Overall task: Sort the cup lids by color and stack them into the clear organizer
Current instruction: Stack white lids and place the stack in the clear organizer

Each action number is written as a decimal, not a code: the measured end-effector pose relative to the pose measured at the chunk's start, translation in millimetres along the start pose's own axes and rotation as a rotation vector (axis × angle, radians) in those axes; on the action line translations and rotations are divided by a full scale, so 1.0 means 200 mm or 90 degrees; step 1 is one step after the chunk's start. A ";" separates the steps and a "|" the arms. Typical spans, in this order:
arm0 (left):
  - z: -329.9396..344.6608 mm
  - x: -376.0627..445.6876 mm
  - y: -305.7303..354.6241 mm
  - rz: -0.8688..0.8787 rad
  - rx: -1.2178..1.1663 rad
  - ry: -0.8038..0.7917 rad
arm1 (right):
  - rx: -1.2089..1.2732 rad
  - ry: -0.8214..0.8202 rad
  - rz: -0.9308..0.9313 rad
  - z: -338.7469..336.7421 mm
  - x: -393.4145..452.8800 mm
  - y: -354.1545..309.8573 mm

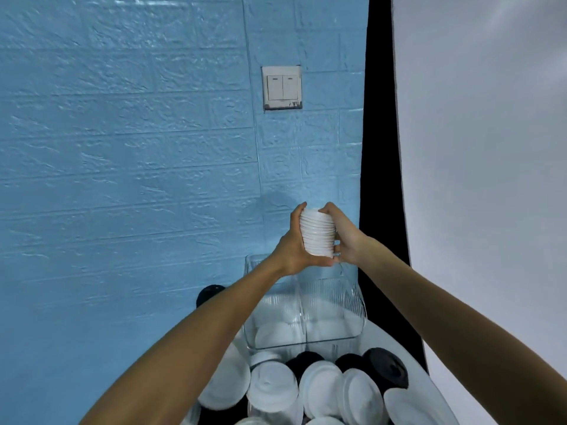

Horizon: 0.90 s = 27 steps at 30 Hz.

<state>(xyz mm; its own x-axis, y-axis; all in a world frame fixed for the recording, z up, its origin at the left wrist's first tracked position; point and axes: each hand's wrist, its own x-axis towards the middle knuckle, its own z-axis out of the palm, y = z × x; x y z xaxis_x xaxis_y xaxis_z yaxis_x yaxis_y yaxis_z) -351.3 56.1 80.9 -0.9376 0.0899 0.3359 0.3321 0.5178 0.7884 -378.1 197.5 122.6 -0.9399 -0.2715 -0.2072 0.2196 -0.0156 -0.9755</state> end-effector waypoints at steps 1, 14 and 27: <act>0.02 0.03 -0.04 -0.012 0.003 0.003 | 0.007 0.005 0.001 0.00 0.05 0.02; 0.14 0.13 -0.30 -0.112 0.151 0.018 | -0.067 0.051 0.014 0.04 0.27 0.17; 0.10 0.15 -0.31 -0.151 0.257 -0.009 | -0.106 0.093 0.012 0.07 0.28 0.20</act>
<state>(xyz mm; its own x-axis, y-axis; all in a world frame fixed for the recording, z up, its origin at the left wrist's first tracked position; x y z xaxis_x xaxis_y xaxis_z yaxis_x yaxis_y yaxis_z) -401.2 43.9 31.4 -0.9850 -0.0603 0.1619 0.0450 0.8152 0.5774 -418.4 168.2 72.5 -0.9665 -0.1281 -0.2223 0.2025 0.1510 -0.9676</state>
